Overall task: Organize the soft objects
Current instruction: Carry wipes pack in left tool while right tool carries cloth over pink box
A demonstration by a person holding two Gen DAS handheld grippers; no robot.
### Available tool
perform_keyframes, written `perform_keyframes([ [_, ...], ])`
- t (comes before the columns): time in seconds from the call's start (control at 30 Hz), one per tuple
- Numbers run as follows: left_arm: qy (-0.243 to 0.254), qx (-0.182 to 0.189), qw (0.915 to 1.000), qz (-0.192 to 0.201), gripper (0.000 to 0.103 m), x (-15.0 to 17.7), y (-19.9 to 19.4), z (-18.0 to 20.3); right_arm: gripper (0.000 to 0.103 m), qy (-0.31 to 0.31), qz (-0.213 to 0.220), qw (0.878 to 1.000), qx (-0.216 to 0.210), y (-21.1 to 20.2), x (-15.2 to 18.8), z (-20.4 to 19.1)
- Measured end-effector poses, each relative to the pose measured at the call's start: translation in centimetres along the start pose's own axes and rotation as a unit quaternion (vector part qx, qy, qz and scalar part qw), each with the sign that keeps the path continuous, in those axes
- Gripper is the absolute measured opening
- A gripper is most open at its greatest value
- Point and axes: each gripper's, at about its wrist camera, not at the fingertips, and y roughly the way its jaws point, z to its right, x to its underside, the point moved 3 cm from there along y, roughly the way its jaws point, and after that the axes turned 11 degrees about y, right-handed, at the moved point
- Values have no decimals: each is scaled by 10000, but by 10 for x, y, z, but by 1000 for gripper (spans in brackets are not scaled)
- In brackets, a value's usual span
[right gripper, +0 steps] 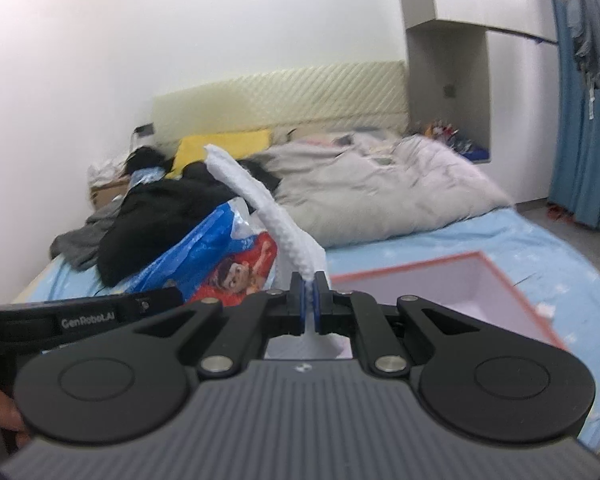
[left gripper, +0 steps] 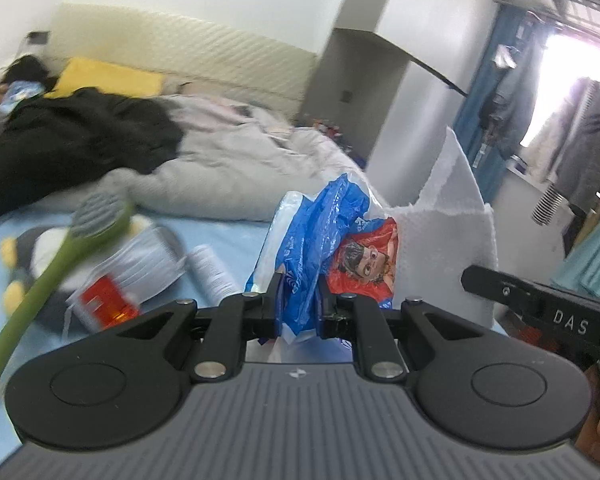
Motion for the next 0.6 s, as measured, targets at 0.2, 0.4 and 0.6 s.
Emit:
perform_keyframes([
  [0.2,249,266,9992,-174,17,-21,46,36,7,233,-136,9990,369,14,-21,51],
  [0.4,369,470,9950,-806,17,-8,117,62,7,423,-682,9939,753,47,-14,98],
  [0.6,498,525,9877,-1383,17,25,166,80,8,797,-1096,9858,994,67,6,134],
])
